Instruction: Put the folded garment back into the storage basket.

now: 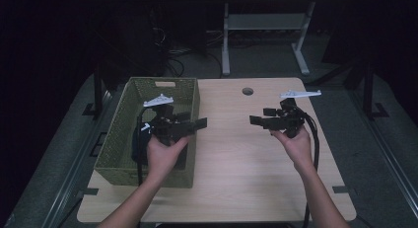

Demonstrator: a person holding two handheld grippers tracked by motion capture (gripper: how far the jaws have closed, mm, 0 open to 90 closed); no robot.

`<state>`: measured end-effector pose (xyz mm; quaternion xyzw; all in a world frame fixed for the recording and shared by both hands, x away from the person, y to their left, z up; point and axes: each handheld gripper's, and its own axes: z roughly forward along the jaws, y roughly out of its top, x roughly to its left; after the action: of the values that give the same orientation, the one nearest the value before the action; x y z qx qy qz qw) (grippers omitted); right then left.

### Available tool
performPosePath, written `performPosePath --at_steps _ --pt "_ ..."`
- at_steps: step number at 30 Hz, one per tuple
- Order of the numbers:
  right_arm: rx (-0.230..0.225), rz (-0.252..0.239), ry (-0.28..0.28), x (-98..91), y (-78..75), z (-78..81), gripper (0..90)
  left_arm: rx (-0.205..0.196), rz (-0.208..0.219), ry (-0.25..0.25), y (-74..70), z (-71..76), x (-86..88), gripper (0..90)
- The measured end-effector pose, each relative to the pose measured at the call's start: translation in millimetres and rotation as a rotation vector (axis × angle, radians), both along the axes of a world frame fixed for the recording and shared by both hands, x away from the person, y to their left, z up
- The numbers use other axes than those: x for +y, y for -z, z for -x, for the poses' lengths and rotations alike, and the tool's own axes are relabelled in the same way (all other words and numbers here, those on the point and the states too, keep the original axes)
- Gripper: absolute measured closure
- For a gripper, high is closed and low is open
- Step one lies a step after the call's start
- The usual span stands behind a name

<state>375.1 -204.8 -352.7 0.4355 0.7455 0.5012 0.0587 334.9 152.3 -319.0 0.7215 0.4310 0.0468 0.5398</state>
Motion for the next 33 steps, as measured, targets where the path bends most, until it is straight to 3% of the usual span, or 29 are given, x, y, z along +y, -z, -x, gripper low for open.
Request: performPosePath --at_steps 18,25,28,33 --pt "0.04 -0.004 0.067 -45.3 23.5 11.9 21.2 0.008 0.041 0.08 3.2 5.0 -39.8 18.6" --pt "0.055 0.004 0.086 -61.3 33.7 18.9 21.4 0.014 0.033 0.106 10.9 6.2 -56.6 18.8" --pt "0.073 -0.019 0.099 -74.4 40.2 24.4 21.4 0.036 0.064 0.139 16.2 6.3 -66.8 18.8" --pt "0.072 -0.016 0.134 -89.3 44.3 31.4 21.7 0.04 0.07 0.168 20.4 8.7 -79.3 18.8"
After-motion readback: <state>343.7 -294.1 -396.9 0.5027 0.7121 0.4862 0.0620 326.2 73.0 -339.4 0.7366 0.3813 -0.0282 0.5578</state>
